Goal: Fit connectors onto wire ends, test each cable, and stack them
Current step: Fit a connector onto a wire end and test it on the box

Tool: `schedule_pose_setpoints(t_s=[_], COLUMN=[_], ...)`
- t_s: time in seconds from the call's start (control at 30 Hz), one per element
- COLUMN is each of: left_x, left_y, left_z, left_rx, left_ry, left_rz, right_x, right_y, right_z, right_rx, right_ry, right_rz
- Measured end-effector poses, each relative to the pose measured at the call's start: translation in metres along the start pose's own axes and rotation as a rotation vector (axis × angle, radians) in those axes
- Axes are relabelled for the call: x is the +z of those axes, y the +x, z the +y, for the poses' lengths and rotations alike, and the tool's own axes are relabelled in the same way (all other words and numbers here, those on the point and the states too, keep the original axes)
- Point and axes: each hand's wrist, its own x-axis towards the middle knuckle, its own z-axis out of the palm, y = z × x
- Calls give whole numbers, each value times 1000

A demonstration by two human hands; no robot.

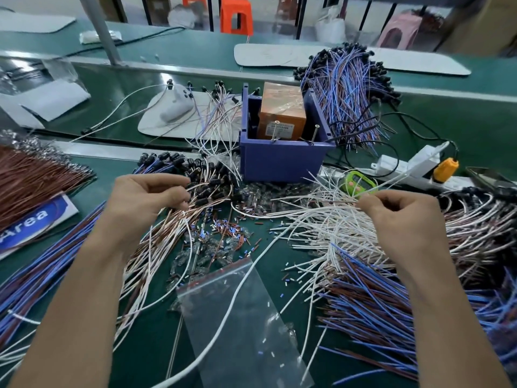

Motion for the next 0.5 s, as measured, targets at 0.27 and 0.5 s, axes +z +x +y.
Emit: schedule_pose_setpoints(t_s=[0.27, 0.5], left_x=[78, 95], left_y=[-49, -34], left_z=[39, 33], left_rx=[-50, -430], left_ry=[192, -797], left_rz=[-597, -222], right_x=[14, 12], right_y=[-13, -30], right_z=[-26, -29], right_rx=[-101, -170], right_ry=[249, 113], right_rz=[-107, -248])
